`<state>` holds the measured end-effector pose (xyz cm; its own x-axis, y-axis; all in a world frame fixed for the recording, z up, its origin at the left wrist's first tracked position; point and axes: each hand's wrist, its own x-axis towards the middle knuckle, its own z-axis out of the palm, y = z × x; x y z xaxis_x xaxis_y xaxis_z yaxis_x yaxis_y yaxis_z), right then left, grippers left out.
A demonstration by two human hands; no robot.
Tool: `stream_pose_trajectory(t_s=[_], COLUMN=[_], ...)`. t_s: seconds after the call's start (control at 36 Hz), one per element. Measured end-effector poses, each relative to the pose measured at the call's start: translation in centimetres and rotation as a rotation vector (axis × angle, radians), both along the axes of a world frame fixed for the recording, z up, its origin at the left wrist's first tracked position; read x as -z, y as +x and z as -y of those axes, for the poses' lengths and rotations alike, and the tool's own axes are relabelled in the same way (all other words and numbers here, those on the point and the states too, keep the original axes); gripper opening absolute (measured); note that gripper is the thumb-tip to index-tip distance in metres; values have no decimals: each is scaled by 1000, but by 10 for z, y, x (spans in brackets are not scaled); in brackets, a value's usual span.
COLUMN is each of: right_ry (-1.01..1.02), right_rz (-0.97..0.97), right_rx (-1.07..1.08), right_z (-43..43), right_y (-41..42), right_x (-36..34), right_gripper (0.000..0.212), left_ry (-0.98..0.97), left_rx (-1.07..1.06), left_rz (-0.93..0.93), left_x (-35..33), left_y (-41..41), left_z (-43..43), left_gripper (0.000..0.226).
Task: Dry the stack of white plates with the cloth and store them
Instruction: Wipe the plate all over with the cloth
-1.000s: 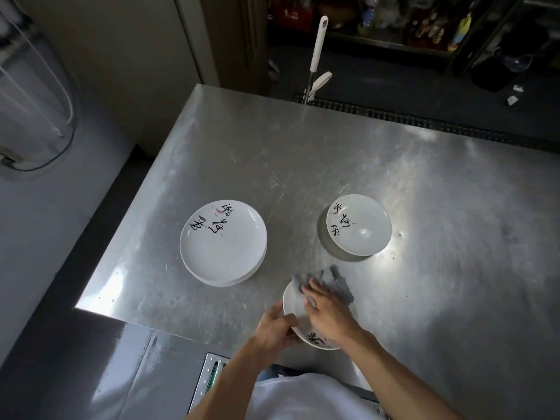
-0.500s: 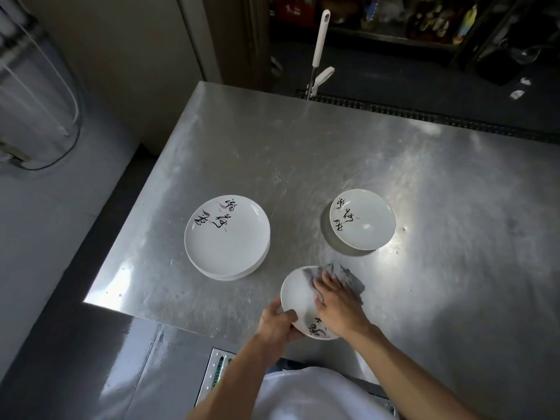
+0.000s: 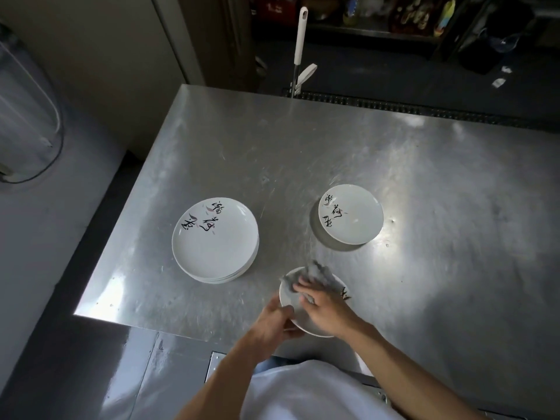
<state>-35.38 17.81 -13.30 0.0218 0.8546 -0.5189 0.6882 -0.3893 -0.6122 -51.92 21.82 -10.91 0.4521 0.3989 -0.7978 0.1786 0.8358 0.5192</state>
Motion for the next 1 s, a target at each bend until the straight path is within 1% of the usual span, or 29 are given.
stream_pose_trajectory(t_s=[0.03, 0.06, 0.08, 0.11, 0.17, 0.19, 0.25, 0.31, 0.33, 0.39, 0.47, 0.56, 0.58, 0.64, 0.72, 0.78, 0.83, 0.92, 0.94, 0.97, 1.0], right_ry=[-14, -43, -54, -33, 12, 24, 30, -31, -46, -27, -37, 90, 144, 236, 275, 281, 332, 367, 367, 364, 360], right_rz=[119, 192, 195, 142, 20, 12, 115, 218, 260, 298, 185, 89, 84, 142, 291, 275, 235, 170, 149, 126, 100], right_rx=[14, 49, 73, 61, -43, -86, -91, 11, 12, -66, -144, -262, -295, -350, -344, -290, -251, -153, -115, -80, -57], right_z=[-4, -7, -8, -9, -6, -4, -4, -6, -7, -5, 4, 12, 15, 16, 13, 11, 9, 0, -4, -9, -14], right_y=[3, 4, 3, -1, -9, -9, 0, 10, 12, 11, 9, 3, 1, -3, -6, -6, -4, 6, 11, 16, 23], right_x=[3, 4, 5, 5, 4, 4, 4, 0, -4, -13, -38, -57, -61, -64, -69, -75, -80, -87, -90, -94, -97], right_gripper=[41, 43, 44, 44, 42, 41, 42, 45, 46, 43, 41, 42, 42, 44, 24, 15, 19, 30, 31, 31, 29], left_ry=[-5, -5, 0, 9, 28, 30, 13, -10, -22, -52, -71, -53, -41, -20, -2, 19, 79, 226, 290, 375, 502], left_rx=[-16, -28, -35, -38, -45, -57, -111, -166, -186, -222, -290, -307, -295, -263, -244, -251, -220, -86, -26, 47, 139], left_rz=[-2, -10, -17, -22, -19, -19, -51, -88, -87, -49, -21, -66, -65, -34, -11, -15, -35, -63, -73, -94, -119], left_x=[0, -1, -2, -4, -6, -6, -4, -1, 0, 0, -2, -1, -1, -4, -10, -12, -16, -24, -27, -28, -26], left_y=[1, 3, 5, 6, 6, 4, 0, -3, -4, -5, -6, -6, -6, -5, -6, -7, -7, -5, -6, -7, -10], left_z=[1, 2, 2, 2, 1, 0, -1, -2, -2, -4, -11, -22, -25, -28, -27, -29, -32, -37, -38, -40, -42], left_gripper=[57, 57, 55, 52, 48, 47, 50, 52, 54, 61, 71, 89, 88, 81, 74, 66, 50, 16, 9, 13, 20])
